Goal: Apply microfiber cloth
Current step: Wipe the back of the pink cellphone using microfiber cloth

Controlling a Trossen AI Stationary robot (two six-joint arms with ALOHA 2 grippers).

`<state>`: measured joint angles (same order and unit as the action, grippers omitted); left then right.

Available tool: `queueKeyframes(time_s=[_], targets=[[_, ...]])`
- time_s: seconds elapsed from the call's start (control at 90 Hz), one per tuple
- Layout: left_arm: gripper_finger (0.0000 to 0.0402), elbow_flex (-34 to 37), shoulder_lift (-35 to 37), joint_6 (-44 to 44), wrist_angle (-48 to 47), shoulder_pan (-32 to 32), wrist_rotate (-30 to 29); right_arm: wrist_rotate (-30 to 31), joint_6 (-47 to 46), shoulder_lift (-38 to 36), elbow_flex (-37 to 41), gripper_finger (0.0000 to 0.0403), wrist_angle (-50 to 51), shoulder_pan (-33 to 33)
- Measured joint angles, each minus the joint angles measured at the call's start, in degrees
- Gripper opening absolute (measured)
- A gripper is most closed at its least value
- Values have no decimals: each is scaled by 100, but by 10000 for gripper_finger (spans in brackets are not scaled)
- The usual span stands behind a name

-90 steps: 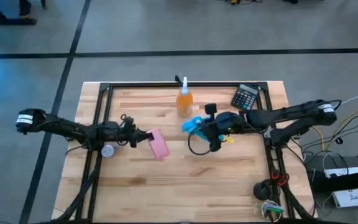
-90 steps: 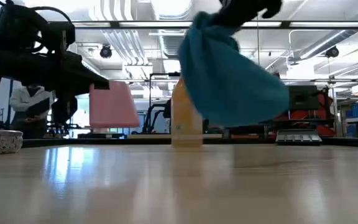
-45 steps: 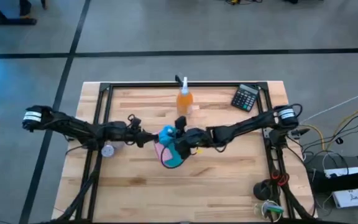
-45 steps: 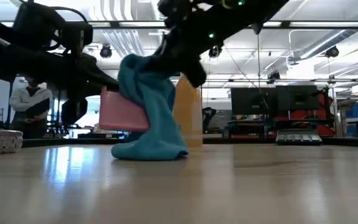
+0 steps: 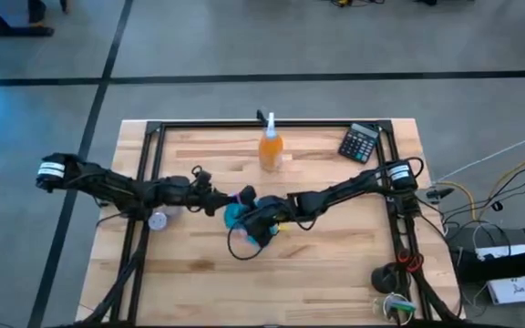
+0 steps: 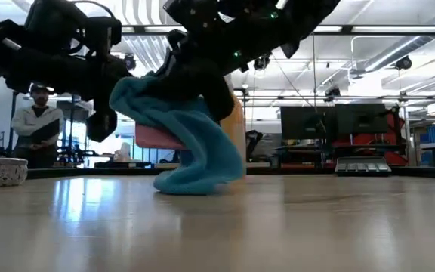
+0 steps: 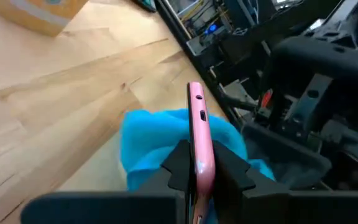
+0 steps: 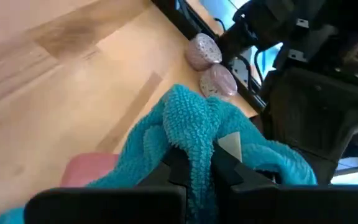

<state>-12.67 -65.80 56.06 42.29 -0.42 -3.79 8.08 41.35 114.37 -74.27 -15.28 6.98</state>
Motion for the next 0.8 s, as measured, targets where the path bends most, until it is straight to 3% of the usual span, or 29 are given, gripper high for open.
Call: queueKeyframes(time_s=[0.178, 0.389, 0.589, 0.8], targets=[[16, -11, -12, 14, 4, -10, -44, 520, 12, -144, -26, 0, 21, -244], [16, -39, 15, -107, -38, -37, 208, -753, -183, -130, -36, 0, 181, -360], [16, -50, 18, -185, -14, -34, 189, -1310, -668, -123, -39, 0, 567, -371], [15, -61, 20, -366, -5, -79, -18, -731, -666, -255, -34, 0, 1010, -412]])
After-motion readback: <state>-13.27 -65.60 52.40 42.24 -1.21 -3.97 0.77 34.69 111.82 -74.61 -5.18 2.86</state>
